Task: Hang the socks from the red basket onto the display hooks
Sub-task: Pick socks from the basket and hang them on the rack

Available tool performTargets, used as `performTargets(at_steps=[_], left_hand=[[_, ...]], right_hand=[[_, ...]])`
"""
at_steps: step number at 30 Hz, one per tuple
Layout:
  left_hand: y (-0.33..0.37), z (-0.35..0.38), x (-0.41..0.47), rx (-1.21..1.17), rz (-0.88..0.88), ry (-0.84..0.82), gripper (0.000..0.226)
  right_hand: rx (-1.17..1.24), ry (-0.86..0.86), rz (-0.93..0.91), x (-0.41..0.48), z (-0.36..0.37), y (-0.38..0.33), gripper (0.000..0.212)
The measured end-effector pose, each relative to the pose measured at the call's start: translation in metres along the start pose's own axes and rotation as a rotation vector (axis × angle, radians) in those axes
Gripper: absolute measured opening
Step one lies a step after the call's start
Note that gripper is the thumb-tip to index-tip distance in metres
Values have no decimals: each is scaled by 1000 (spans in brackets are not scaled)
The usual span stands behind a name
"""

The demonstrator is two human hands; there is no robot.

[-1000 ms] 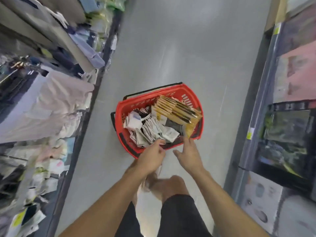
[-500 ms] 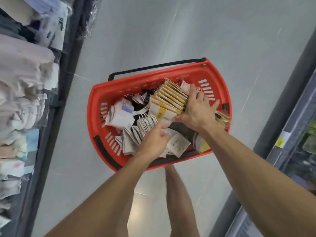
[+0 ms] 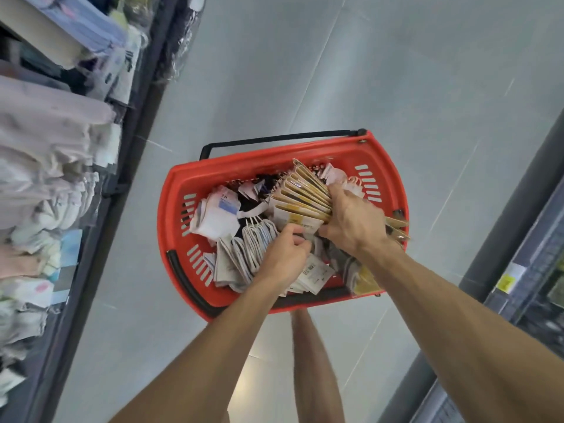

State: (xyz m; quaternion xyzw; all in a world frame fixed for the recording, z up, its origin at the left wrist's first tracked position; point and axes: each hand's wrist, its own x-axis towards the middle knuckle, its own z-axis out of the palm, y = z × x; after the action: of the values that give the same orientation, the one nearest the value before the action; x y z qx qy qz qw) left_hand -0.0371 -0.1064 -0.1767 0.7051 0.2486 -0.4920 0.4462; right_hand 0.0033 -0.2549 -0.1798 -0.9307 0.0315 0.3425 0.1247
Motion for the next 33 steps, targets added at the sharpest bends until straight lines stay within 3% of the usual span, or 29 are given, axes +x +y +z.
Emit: performTargets(at_steps=[5,9,20,25,33], left_hand=[[-1,-3,-6,-66,-4,16,29],[-4,-5,-15,-88,-8,17,26],[-5,-10,-2,-63,-15,66,30],[-15,-11,-2,-32,-39,44,34],[-19,-20,-2,-45,-64,107,46]], right_hand=[[7,32,-41,-15,-18,5,65],[-42,-100,0,-13,-35,-1,52],[-540,-147,-80,2,-11,-26,64],[-585,-180,-109,-5,0,-30,72],[-492,-367,88,3,5,-43,95]])
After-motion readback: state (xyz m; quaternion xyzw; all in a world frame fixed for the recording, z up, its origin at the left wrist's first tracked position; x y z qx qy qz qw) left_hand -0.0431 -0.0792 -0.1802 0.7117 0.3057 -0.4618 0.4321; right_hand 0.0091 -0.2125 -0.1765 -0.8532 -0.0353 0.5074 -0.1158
